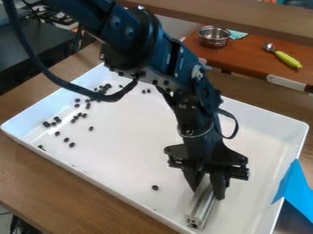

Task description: Sweep into pile

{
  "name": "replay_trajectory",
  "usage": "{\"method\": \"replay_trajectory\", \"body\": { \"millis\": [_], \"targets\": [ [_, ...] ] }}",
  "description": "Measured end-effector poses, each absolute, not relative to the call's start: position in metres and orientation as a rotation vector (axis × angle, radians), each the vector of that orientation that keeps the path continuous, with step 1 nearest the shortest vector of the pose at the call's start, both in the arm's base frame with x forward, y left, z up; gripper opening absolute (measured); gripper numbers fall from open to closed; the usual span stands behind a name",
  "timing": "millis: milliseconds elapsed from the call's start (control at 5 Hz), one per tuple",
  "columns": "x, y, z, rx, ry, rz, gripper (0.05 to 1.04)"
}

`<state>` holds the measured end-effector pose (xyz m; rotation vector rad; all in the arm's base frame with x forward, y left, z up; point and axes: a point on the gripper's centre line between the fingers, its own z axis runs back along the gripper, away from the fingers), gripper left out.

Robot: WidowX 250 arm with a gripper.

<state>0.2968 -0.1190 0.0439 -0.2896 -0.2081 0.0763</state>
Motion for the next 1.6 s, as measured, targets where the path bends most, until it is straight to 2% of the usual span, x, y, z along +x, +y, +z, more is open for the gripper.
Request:
{"method": "replay_trajectory", "body": {
  "millis": [400,800,1000,1200,1400,1600],
  "targets": [
    [0.289,-0.072,0.042,-0.235,-0.197,0.079,0.39],
    [0.274,-0.022,0.039,-0.205,-0.251,0.053,0.39],
    [0.271,0.007,0.037,-0.168,-0.288,0.042,0.39],
    [0.273,0.035,0.035,-0.11,-0.282,0.031,0.39],
    [0.277,0.056,0.034,-0.019,-0.222,0.021,0.39],
    [0.286,0.071,0.034,0.021,-0.158,0.025,0.39]
  ]
}}
